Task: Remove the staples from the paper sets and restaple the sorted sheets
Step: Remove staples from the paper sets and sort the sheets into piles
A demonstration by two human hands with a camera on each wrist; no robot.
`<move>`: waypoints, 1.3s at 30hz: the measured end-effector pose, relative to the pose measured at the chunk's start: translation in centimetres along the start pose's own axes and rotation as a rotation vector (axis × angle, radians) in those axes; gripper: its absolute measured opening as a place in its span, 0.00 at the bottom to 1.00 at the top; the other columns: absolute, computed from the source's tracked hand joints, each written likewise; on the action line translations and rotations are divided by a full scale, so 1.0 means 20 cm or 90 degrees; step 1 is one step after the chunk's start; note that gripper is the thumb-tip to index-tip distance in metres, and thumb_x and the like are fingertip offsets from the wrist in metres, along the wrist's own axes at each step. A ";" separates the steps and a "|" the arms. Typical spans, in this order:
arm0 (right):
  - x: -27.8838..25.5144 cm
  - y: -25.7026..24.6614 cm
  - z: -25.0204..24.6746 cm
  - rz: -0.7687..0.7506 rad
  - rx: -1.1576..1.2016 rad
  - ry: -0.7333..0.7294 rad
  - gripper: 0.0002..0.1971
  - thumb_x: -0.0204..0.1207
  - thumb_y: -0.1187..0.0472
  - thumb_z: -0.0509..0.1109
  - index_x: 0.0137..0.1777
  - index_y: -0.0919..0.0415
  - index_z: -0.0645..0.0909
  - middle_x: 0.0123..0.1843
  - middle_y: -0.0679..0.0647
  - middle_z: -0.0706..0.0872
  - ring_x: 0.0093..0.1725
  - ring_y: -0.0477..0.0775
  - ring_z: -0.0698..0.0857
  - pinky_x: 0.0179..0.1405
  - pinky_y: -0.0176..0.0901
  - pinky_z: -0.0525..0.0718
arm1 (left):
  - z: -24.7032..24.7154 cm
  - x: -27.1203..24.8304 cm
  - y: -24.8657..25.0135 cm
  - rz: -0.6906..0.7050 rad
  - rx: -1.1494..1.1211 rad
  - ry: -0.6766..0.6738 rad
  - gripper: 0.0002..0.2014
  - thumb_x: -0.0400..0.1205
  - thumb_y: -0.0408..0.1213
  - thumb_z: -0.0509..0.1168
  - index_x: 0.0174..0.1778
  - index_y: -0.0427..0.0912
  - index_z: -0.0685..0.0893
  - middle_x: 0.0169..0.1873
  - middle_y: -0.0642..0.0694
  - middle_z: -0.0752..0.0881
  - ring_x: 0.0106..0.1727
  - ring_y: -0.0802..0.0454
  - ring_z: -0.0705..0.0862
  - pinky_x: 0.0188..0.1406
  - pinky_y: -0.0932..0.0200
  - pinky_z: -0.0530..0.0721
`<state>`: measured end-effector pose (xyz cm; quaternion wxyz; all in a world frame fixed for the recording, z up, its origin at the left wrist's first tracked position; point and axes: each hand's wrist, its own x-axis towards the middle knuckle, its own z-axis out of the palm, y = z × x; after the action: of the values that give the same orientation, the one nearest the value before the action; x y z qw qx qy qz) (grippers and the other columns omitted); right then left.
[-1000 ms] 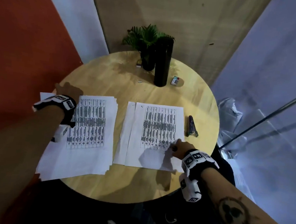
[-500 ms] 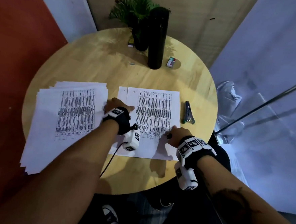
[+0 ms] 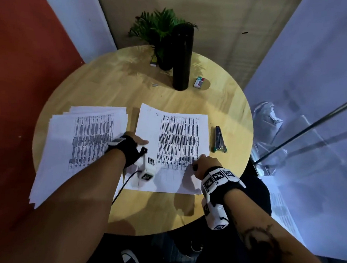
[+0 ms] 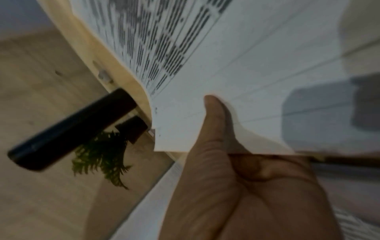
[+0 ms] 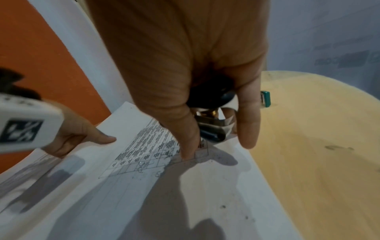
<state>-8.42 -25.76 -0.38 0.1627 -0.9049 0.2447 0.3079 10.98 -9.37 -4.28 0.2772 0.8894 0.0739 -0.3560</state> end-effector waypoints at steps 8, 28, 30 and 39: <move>0.00 0.06 -0.03 0.010 0.195 0.082 0.11 0.79 0.61 0.63 0.55 0.61 0.84 0.53 0.62 0.87 0.56 0.62 0.85 0.44 0.42 0.76 | -0.03 -0.16 -0.06 0.224 -0.209 0.133 0.19 0.73 0.30 0.75 0.59 0.29 0.84 0.56 0.30 0.86 0.60 0.36 0.85 0.63 0.44 0.81; -0.44 -0.16 -0.75 -0.275 0.095 0.518 0.24 0.76 0.62 0.66 0.73 0.51 0.72 0.76 0.50 0.72 0.71 0.57 0.75 0.64 0.50 0.76 | -0.12 -0.59 -0.15 0.396 -0.530 0.188 0.13 0.74 0.22 0.71 0.54 0.23 0.84 0.23 0.60 0.86 0.25 0.71 0.83 0.29 0.75 0.80; -0.50 -0.19 -0.77 -0.277 0.114 0.545 0.18 0.75 0.62 0.66 0.66 0.54 0.78 0.66 0.54 0.80 0.64 0.60 0.79 0.57 0.50 0.79 | -0.15 -0.65 -0.14 0.416 -0.533 0.176 0.12 0.75 0.22 0.70 0.54 0.26 0.84 0.23 0.63 0.87 0.28 0.70 0.85 0.31 0.74 0.82; -0.87 -0.27 -1.05 -0.303 0.129 0.636 0.05 0.77 0.56 0.66 0.44 0.53 0.83 0.44 0.56 0.88 0.47 0.61 0.85 0.41 0.45 0.78 | -0.60 -1.10 0.07 0.621 -0.528 0.151 0.13 0.70 0.27 0.75 0.50 0.42 0.87 0.37 0.60 0.91 0.42 0.63 0.88 0.47 0.66 0.85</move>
<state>-7.49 -24.72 27.29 0.1781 -0.9509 0.1094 -0.2282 2.41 -2.61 18.33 0.7172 0.6734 -0.1770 -0.0308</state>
